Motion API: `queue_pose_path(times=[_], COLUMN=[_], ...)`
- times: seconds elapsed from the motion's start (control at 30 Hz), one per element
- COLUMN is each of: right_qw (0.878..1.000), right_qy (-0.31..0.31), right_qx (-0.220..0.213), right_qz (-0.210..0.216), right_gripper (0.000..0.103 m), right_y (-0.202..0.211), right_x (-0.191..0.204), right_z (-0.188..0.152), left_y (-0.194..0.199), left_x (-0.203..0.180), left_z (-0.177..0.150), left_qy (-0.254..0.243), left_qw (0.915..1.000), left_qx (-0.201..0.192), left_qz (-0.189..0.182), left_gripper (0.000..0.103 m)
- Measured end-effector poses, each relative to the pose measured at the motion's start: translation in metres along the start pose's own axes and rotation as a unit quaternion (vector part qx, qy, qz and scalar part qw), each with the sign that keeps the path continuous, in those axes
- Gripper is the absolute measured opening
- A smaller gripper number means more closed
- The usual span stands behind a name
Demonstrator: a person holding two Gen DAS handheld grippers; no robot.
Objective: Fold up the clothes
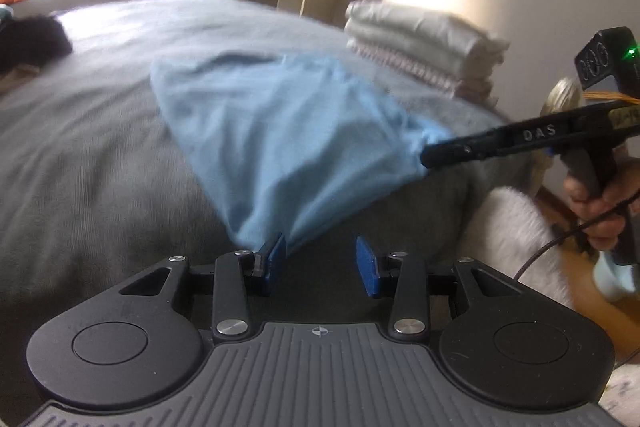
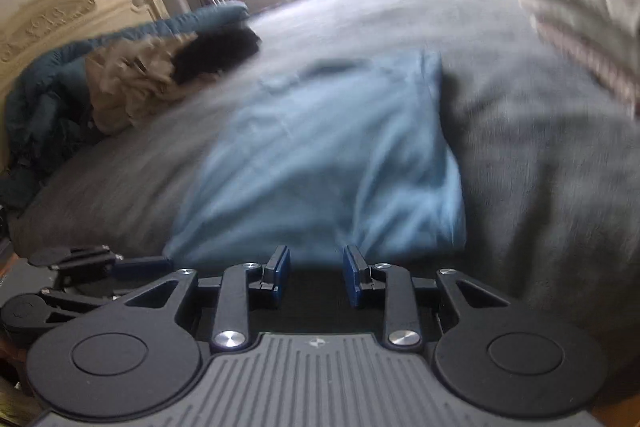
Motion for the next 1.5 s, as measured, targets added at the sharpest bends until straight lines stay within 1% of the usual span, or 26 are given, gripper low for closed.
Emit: queue_pose_path(times=[0.07,0.13,0.17,0.2,0.23,0.27,0.37,0.43,0.53,0.6,0.63,0.7,0.77,0.83,0.87,0.93,1.03,1.1,1.13,1.2,1.23,1.3,1.37,1.4,1.47,1.5], right_qw=[1.000,0.999,1.000,1.000,1.000,1.000,0.999,0.999,0.999,0.999,0.998,0.998,0.998,0.997,0.996,0.994,0.993,0.994,0.994,0.994,0.994,0.992,0.988,0.985,0.981,0.979], right_qy=[0.013,0.019,0.008,-0.003,-0.011,-0.017,-0.037,-0.040,-0.035,-0.027,-0.023,-0.029,-0.040,-0.053,-0.061,-0.069,-0.072,-0.059,-0.060,-0.078,-0.088,-0.107,-0.139,-0.151,-0.173,-0.180], right_qx=[-0.019,-0.031,-0.026,-0.014,-0.001,0.009,0.022,0.013,-0.024,-0.045,-0.052,-0.043,-0.031,-0.020,-0.022,-0.038,-0.073,-0.085,-0.080,-0.065,-0.061,-0.053,-0.053,-0.055,-0.062,-0.069], right_qz=[0.004,0.006,0.007,0.003,-0.008,-0.016,-0.008,-0.004,0.002,-0.011,-0.019,-0.034,-0.048,-0.061,-0.066,-0.075,-0.050,-0.034,-0.031,-0.027,-0.033,-0.045,-0.050,-0.062,-0.067,-0.073], right_gripper=[0.031,0.031,0.031,0.031,0.031,0.030,0.030,0.030,0.030,0.030,0.030,0.030,0.028,0.024,0.024,0.028,0.028,0.027,0.027,0.027,0.024,0.024,0.024,0.025,0.025,0.029], right_y=[-0.002,-0.013,-0.023,-0.032,-0.039,-0.043,-0.026,-0.010,0.002,-0.005,-0.009,-0.014,-0.015,-0.012,-0.004,0.012,0.024,0.013,0.003,-0.017,-0.020,-0.025,-0.016,-0.008,0.004,0.009], right_x=[0.009,0.016,0.015,0.012,0.007,0.002,-0.012,-0.013,-0.012,-0.013,-0.014,-0.027,-0.042,-0.056,-0.060,-0.064,-0.060,-0.051,-0.050,-0.054,-0.061,-0.074,-0.090,-0.097,-0.109,-0.111], right_z=[0.007,0.011,0.010,0.006,-0.001,-0.008,-0.021,-0.018,-0.001,0.009,0.013,0.008,0.000,-0.007,-0.007,-0.003,0.016,0.027,0.030,0.029,0.024,0.015,0.007,0.005,0.005,0.008], left_y=[-0.004,-0.020,-0.030,-0.040,-0.048,-0.049,-0.028,-0.016,-0.019,-0.030,-0.039,-0.055,-0.063,-0.054,-0.048,-0.038,-0.029,-0.034,-0.039,-0.050,-0.055,-0.060,-0.058,-0.055,-0.052,-0.050], left_x=[-0.001,-0.004,-0.005,-0.006,-0.006,-0.006,-0.005,0.000,0.008,0.012,0.015,0.022,0.031,0.040,0.043,0.047,0.046,0.045,0.045,0.047,0.050,0.056,0.063,0.065,0.067,0.068], left_z=[0.013,0.023,0.022,0.018,0.012,0.005,-0.001,0.006,0.027,0.039,0.039,0.037,0.022,0.011,0.010,0.014,0.026,0.036,0.039,0.041,0.039,0.028,0.017,0.016,0.019,0.020], left_qy=[-0.003,-0.006,-0.004,0.000,0.002,0.002,0.004,0.014,0.019,0.022,0.028,0.041,0.054,0.074,0.084,0.088,0.071,0.064,0.063,0.067,0.071,0.078,0.089,0.095,0.098,0.100], left_qw=[0.9996,0.9993,0.9996,0.9998,0.9997,0.9994,0.9995,0.9995,0.9991,0.9987,0.9989,0.9989,0.9984,0.9971,0.9964,0.9961,0.9974,0.9976,0.9976,0.9975,0.9973,0.9969,0.9960,0.9955,0.9952,0.9950], left_qx=[-0.025,-0.033,-0.022,0.000,0.019,0.029,0.024,0.007,-0.020,-0.030,-0.024,-0.009,0.013,0.006,0.005,0.002,-0.014,-0.024,-0.027,-0.022,-0.014,0.002,0.004,0.000,-0.001,-0.002], left_qz=[-0.008,-0.016,-0.020,-0.019,-0.018,-0.017,-0.021,-0.026,-0.034,-0.034,-0.031,-0.023,-0.011,-0.013,-0.015,-0.012,-0.007,-0.008,-0.004,-0.001,0.004,0.011,0.007,0.003,0.001,0.000], left_gripper=[0.039,0.040,0.040,0.039,0.039,0.039,0.039,0.040,0.040,0.040,0.040,0.040,0.039,0.039,0.039,0.040,0.040,0.040,0.040,0.040,0.040,0.040,0.040,0.040,0.040,0.040])
Point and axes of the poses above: each gripper's, at about its wrist camera, not at the fingertips, and y roughly against the way its jaws point, x to its left, z to its top, the point moved 2 cm from there along -y, roughly the way its jaws point, and after that the axes turned 12 degrees about -y, right-handed, at the moved point
